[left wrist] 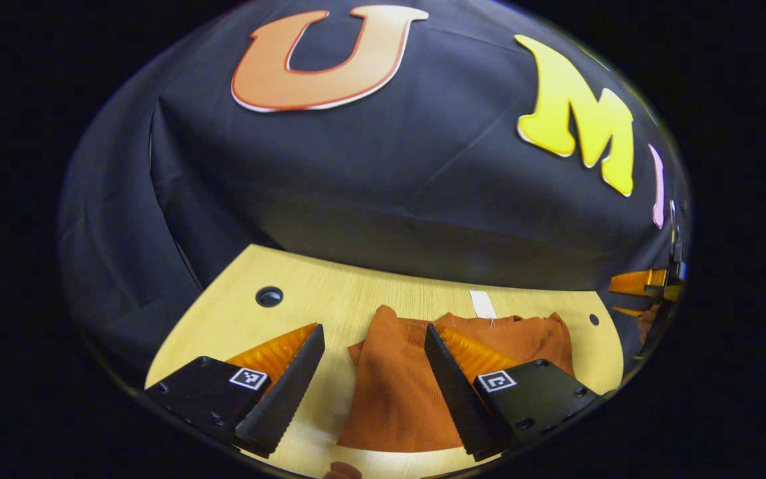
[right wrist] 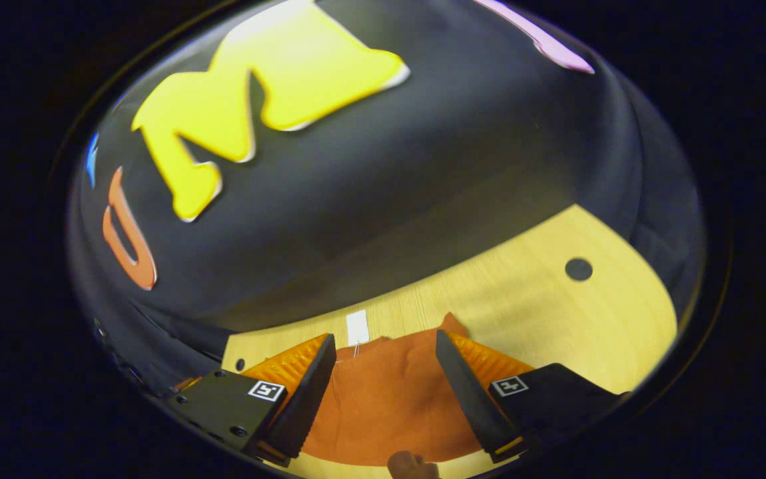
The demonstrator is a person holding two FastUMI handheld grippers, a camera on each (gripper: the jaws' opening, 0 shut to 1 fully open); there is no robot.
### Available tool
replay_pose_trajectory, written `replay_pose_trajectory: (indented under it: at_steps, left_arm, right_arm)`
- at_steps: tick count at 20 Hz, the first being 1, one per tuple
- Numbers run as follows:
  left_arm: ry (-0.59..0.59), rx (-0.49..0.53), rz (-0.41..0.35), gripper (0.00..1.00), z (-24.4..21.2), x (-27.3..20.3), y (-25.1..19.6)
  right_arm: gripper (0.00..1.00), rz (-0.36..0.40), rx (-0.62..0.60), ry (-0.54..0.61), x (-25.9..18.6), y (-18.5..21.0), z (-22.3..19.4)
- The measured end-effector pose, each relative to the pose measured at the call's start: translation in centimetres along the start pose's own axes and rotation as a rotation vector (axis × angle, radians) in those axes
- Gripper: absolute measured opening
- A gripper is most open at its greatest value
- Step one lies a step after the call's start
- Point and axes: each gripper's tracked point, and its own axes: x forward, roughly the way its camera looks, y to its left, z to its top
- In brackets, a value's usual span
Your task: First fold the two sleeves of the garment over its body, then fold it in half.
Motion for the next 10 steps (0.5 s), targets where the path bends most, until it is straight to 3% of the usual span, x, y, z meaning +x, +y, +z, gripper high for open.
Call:
replay_pose_trajectory:
  at_steps: [2,8,10]
  left_arm:
    - [-0.046,0.043,0.005,0.99,0.9,-2.2,-0.3]
    - [-0.186,0.140,0.060,0.99,2.5,-9.5,-0.5]
    - [-0.240,0.143,0.033,0.98,2.5,-12.2,-1.3]
  right_arm:
    - [0.98,-0.047,-0.104,-0.058,-2.0,1.2,-0.7]
    - [0.98,-0.187,-0.354,-0.242,-11.3,3.5,-2.8]
    - [0.98,-0.241,-0.403,-0.321,-15.2,4.1,-3.6]
